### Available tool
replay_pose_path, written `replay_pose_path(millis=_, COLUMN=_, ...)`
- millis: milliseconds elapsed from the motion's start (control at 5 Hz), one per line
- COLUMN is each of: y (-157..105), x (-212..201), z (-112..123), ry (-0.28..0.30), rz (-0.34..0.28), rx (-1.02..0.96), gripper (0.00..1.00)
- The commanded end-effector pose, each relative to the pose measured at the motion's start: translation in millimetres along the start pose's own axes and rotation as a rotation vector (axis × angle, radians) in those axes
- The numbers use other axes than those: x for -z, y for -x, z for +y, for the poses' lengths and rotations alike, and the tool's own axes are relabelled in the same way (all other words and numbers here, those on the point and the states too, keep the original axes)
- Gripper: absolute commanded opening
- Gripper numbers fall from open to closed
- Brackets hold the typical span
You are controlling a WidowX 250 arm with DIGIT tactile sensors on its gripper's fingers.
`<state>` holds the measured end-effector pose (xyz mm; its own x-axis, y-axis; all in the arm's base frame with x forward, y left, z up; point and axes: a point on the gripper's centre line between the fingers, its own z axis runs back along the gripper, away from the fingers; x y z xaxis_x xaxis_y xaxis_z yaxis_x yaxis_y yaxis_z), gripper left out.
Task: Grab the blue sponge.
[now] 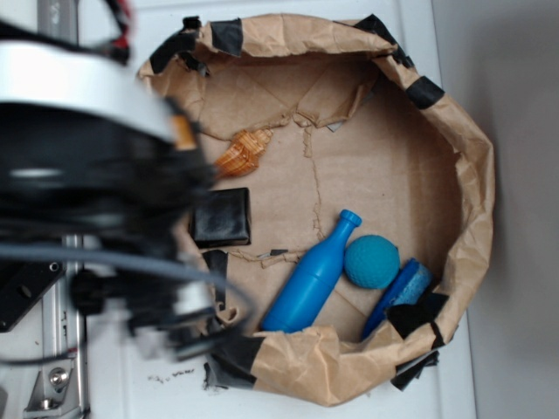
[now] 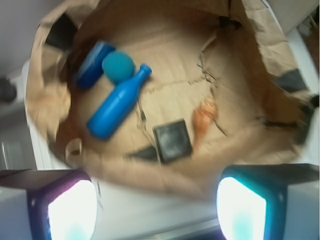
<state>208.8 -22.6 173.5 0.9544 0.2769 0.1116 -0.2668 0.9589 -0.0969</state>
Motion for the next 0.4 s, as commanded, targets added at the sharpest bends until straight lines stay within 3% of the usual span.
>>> replay_pose_path(millis=0, y=-54.5, x=31.9, z=-9.2, ry=0.059, rz=-0.027, rx=-0.489, gripper=1.0)
replay_pose_path(millis=200, y=-60.3, x=60.5, z=-22.5, ry=0.028, rz=0.013, rx=-0.516, gripper=1.0)
